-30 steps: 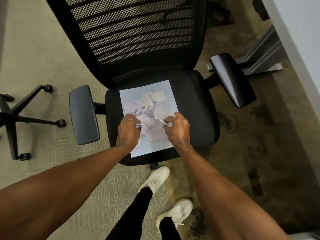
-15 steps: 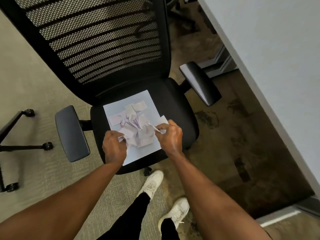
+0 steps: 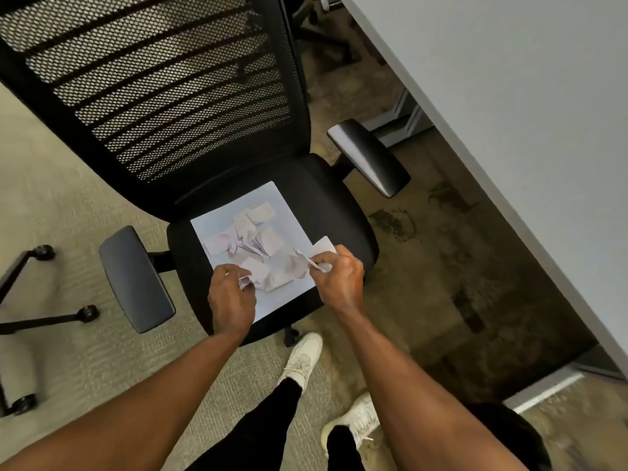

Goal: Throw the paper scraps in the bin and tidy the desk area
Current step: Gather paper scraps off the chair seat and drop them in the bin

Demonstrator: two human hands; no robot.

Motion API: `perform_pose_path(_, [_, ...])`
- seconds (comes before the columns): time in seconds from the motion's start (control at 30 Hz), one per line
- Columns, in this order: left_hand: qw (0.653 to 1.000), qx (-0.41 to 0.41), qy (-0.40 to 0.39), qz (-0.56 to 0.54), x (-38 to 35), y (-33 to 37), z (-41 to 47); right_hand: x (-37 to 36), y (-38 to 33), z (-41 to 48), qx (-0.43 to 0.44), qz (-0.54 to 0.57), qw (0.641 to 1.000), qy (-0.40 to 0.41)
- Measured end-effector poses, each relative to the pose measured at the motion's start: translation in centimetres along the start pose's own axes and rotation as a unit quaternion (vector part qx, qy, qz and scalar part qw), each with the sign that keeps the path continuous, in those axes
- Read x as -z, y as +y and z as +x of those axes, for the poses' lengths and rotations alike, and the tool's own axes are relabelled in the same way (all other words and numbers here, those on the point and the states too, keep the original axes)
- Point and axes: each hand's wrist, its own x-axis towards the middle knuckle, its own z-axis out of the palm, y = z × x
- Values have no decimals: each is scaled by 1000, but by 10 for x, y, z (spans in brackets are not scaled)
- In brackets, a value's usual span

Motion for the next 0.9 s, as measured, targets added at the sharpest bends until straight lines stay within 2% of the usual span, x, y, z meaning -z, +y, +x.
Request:
perform_pose_path(0.17, [998,-48,-44,-3,-30,33,-20,33,35,-30,-50,0,998,47])
perform_pose_path(0.47, [970,-143,-194,11,-104,105,-90,101,126,-106,-170,13,976,134])
perform_pose_path(0.63, [926,-229,-297,29,-148,139,-152,133,186,-163,-250,9,952,178])
perform_pose_path(0.9, [836,-366,-402,75,-224,173,-276,173,291,-271,-374,7,885,275])
